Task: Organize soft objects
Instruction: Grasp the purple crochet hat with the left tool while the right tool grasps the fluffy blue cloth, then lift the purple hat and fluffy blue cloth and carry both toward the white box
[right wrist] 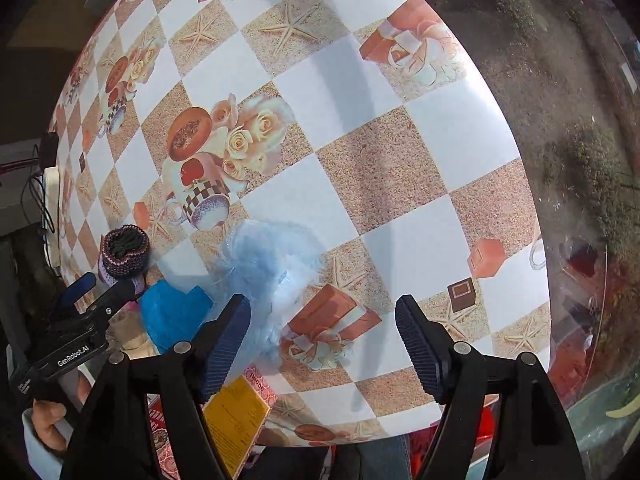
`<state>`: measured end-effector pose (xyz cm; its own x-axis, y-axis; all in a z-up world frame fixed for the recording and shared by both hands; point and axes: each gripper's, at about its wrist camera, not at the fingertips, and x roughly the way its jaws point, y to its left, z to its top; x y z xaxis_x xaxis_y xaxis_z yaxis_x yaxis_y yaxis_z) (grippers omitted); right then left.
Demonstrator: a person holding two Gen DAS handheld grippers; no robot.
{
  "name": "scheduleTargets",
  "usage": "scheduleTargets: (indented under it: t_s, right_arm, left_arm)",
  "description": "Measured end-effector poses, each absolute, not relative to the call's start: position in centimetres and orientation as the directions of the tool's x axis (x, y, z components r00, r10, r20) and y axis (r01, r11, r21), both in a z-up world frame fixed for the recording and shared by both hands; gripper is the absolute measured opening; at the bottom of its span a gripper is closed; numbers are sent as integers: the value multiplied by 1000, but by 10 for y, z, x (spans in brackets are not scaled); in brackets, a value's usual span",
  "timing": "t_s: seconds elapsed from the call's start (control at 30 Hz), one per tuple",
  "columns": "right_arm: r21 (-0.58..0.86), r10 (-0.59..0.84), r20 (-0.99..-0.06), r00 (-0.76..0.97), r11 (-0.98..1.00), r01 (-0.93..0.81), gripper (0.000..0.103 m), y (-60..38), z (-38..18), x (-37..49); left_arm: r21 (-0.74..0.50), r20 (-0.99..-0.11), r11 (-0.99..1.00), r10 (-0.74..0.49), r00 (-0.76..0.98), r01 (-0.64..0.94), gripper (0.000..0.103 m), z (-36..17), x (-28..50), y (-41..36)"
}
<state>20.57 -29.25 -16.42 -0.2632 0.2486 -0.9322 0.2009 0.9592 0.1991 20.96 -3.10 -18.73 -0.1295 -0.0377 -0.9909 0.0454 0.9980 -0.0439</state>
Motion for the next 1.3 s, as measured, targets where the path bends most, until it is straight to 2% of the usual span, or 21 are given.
scheduleTargets:
  t_s: [0.23,0.33,0.47,0.6,0.67,0.7,0.8,1.03,1.1,1.13,1.2,1.27,1.3]
  right_arm:
    - [295,380,-895,-232,896,331,78,-276,-182,189]
    - [303,392,-893,-221,887,348,78,-252,-196,190]
    - [204,283,-920,-271,936,286,78,-231,-218,192]
    - [139,197,-943,-269,966,219,80,-215,-223,194]
    - [111,154,-942,-298,982,156,100,-201,-231,194]
    - [91,127,-937,-324,988,124,103,-197,-238,193]
    - [37,53,-946,-321,998,56,103,-185,-239,193]
    - [37,52,-931,-361,998,48,103,-185,-241,192]
    - [62,65,-922,-382,998,20,103,-184,-241,193]
    - [81,85,-924,-373,996,27,101,-185,-239,192]
    - [60,72,-939,-337,997,45,79,-201,-228,186]
    - [61,67,-949,-307,998,29,38,-209,-218,182]
    - [89,91,-950,-300,996,21,32,-211,-216,180]
  left_arm:
    - [8,-988,1000,11,-152,19,103,-209,217,-31]
    - [22,-986,1000,23,-167,4,103,-219,217,-27]
    - [38,-982,999,36,-187,-3,103,-231,216,-25]
    - [4,-983,1000,-2,-182,-30,103,-233,217,-23]
    - [2,-983,999,-4,-183,-33,103,-235,217,-21]
    - [2,-983,999,-4,-183,-34,103,-235,216,-24]
    - [2,-983,999,-5,-183,-37,103,-236,215,-26]
    - [5,-978,999,-6,-209,-49,103,-238,224,-26]
    - [2,-982,999,-6,-189,-44,96,-234,223,-27]
    - [2,-985,999,-3,-170,-32,91,-228,222,-30]
    - [7,-990,1000,8,-140,4,66,-219,219,-35]
    - [16,-992,999,21,-124,36,60,-214,218,-40]
    - [17,-994,999,21,-110,40,57,-211,217,-41]
